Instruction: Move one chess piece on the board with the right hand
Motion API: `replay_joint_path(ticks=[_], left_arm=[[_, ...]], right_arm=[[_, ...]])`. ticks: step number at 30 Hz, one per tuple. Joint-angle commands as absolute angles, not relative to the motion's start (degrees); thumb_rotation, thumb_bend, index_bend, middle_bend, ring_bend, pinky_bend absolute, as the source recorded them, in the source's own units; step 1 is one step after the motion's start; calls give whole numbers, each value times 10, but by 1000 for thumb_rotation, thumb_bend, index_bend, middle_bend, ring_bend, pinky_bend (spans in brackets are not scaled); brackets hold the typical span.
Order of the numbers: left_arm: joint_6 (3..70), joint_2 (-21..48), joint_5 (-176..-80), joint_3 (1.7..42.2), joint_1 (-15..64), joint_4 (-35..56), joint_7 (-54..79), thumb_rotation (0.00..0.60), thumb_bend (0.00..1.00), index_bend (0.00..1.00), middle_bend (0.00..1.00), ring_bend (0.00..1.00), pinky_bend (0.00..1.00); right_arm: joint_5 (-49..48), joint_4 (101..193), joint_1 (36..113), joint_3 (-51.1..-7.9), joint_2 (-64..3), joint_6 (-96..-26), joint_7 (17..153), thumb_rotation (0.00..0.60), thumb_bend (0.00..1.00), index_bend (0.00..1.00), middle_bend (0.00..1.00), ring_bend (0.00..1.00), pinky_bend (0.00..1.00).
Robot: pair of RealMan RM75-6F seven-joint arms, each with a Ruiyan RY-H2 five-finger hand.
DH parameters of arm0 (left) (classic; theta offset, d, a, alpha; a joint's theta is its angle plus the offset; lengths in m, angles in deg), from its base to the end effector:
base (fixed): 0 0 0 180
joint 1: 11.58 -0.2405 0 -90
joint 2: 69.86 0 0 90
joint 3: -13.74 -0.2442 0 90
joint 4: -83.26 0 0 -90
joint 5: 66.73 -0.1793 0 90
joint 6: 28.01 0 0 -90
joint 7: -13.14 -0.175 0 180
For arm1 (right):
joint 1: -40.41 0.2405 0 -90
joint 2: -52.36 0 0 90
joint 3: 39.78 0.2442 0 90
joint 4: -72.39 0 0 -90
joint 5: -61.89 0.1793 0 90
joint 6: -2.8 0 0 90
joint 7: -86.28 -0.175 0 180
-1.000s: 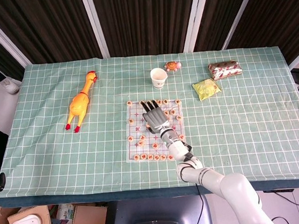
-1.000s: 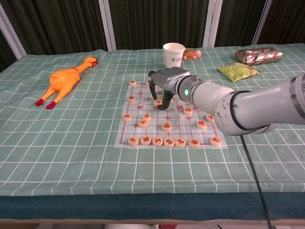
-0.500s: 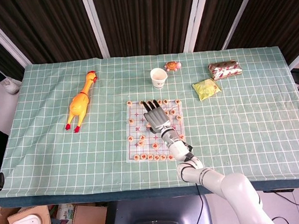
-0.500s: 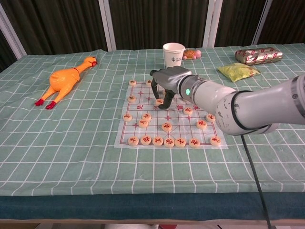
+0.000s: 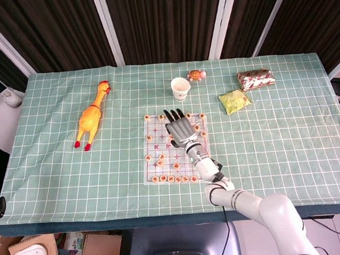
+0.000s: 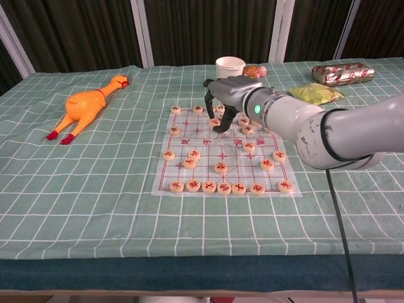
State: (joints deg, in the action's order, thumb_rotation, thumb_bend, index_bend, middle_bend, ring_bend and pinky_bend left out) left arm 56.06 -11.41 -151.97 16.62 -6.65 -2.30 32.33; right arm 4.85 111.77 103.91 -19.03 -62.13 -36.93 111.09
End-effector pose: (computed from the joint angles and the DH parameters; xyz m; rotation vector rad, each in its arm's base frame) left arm -0.3141 0.2109 0.2247 -1.3155 -1.0001 -0.9869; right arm -0.0664 -0.4507 -0.0765 1.8652 -0.7515 0.7721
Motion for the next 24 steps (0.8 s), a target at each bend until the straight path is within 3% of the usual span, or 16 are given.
replay_joint_path(ticks=[1,10,24], left_arm=[[561,-114,-1520,166,-67,-24,322,600,535,0,0,0,46],[556,-112,-1521,165,-64,-26,315,600,536,0,0,0,45],[553,-110,-1516,167,-62,-27,309,600,534,0,0,0,46]], right_arm=[[53,1133,1027,-190,-605,-379,1113,600,462,672,78,0,0],[77,1153,1001,-199,-578,-374,1130,600,462,672,78,0,0],[80,1126,1011,-207,-596,-358,1128,600,462,672,78,0,0]])
